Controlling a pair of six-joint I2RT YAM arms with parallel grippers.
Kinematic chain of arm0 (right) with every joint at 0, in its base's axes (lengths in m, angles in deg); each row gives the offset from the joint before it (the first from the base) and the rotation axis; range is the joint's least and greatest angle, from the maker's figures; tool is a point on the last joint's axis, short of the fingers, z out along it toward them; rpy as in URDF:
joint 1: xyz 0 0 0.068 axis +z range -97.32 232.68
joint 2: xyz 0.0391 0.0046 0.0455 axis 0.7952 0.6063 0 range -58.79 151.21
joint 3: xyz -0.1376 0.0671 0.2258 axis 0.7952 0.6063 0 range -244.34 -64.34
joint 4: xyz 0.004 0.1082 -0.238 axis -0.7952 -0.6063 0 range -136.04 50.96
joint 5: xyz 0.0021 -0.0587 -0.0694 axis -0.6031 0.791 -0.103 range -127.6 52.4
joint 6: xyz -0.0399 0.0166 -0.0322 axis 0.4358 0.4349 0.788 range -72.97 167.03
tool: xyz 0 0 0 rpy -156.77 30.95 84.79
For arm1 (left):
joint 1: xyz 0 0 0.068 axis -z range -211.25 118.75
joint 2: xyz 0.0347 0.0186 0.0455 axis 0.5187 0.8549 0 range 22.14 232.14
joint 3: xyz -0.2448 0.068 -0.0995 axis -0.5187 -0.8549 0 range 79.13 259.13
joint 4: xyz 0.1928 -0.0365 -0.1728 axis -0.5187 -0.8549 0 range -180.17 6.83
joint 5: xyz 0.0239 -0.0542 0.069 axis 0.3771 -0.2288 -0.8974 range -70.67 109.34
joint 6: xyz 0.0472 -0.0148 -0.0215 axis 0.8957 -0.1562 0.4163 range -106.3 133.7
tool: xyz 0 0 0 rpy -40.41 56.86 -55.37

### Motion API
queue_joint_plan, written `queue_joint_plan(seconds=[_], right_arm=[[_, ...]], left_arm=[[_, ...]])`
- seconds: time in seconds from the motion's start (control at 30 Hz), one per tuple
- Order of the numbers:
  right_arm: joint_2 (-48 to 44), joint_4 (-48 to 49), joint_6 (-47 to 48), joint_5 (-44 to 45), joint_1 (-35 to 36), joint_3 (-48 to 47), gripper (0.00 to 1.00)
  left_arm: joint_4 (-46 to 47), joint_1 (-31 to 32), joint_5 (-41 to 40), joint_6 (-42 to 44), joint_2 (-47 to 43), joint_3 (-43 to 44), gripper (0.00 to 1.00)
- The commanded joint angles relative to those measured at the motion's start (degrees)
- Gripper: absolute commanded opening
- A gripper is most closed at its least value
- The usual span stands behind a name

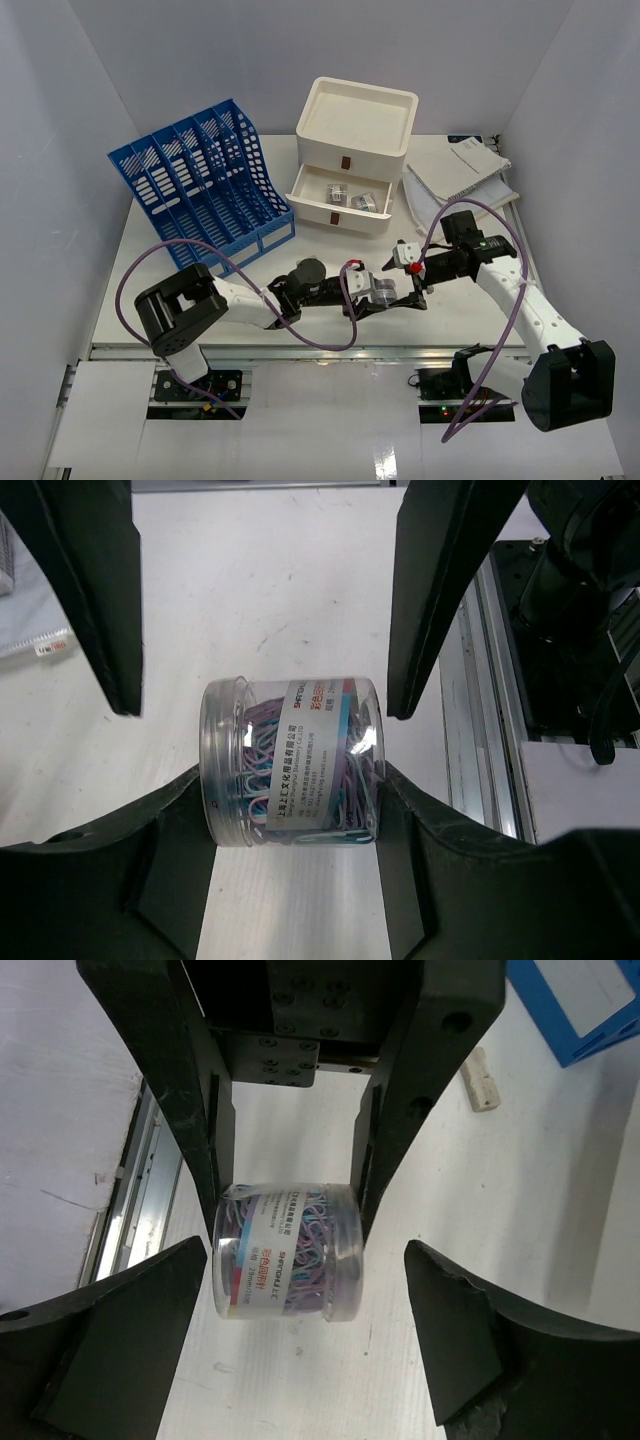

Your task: Organize the desk

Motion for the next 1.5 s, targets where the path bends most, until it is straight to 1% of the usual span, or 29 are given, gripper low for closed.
queue_joint_plan(seconds=[0.0, 0.13, 0.2, 0.27, 0.33, 0.37, 0.4, 0.5, 0.6, 0.67, 0.73, 0.77, 0.87, 0.97, 1.0, 1.27, 1.33, 1.4, 1.47], right_arm=[[-4.2, 8.0, -8.2, 1.3, 0.3, 0.6, 0.90], [-7.5, 16.6, -17.6, 5.2, 0.3, 2.0, 0.90], [-9.2, 21.5, -22.3, 7.9, 0.2, 2.4, 0.90], [-10.9, 26.2, -27.9, 11.4, 0.0, 3.3, 0.90], [-13.3, 30.7, -34.6, 17.3, -0.5, 5.8, 0.90], [-14.2, 35.4, -37.2, 19.9, -0.7, 6.9, 0.90], [-15.2, 37.1, -39.5, 22.1, -1.6, 8.4, 0.90], [-16.7, 40.4, -43.4, 23.3, -4.6, 11.6, 0.90], [-17.1, 41.5, -44.6, 21.9, -6.0, 13.6, 0.90], [-17.6, 41.6, -44.9, 21.5, -6.3, 13.9, 0.90], [-18.0, 41.9, -45.1, 21.1, -6.4, 14.4, 0.90], [-18.1, 42.1, -45.1, 20.8, -6.5, 14.8, 0.90], [-18.2, 42.2, -45.0, 20.6, -6.9, 15.3, 0.90], [-18.6, 42.3, -44.9, 20.3, -7.5, 15.8, 0.90], [-18.7, 42.4, -44.9, 20.3, -7.5, 15.8, 0.90], [-18.6, 42.8, -45.3, 19.6, -8.8, 16.3, 0.90], [-18.6, 42.9, -45.2, 19.5, -8.9, 16.4, 0.90], [-18.8, 43.1, -45.2, 19.6, -9.0, 16.6, 0.90], [-18.7, 43.2, -45.2, 19.4, -9.1, 16.8, 0.90]], left_arm=[[-3.4, 0.1, -2.7, -1.6, -3.9, 0.0, 0.08], [-6.7, -2.0, -4.6, -5.3, -5.3, -1.3, 0.01], [-10.0, -3.2, -5.9, -7.0, -6.6, -1.4, 0.00], [-14.0, -4.9, -10.7, -8.4, -9.0, -0.7, 0.00], [-19.7, -6.1, -12.4, -11.3, -12.3, 1.2, 0.00], [-22.3, -7.2, -13.6, -12.3, -13.5, 2.3, 0.00], [-26.7, -8.0, -15.3, -13.2, -15.1, 4.7, 0.00], [-38.8, -10.2, -17.6, -14.8, -17.8, 13.5, 0.00], [-46.1, -13.4, -18.9, -16.1, -18.3, 20.9, 0.00], [-49.1, -15.5, -21.9, -18.2, -18.0, 25.4, 0.00], [-50.0, -17.0, -23.9, -19.6, -17.4, 28.5, 0.00], [-52.8, -17.8, -27.3, -20.1, -15.9, 30.3, 0.00], [-58.2, -20.5, -32.1, -21.7, -11.6, 37.7, 0.00], [-60.4, -23.1, -33.8, -23.0, -6.9, 41.6, 0.00], [-60.5, -23.6, -34.4, -23.0, -6.6, 42.4, 0.00], [-63.3, -25.7, -38.1, -20.4, 3.1, 50.2, 0.01], [-63.5, -25.7, -38.4, -19.4, 4.7, 51.2, 0.03], [-63.6, -25.7, -38.8, -18.5, 5.8, 52.0, 0.12], [-63.8, -25.7, -39.3, -18.2, 7.0, 52.3, 0.18]])
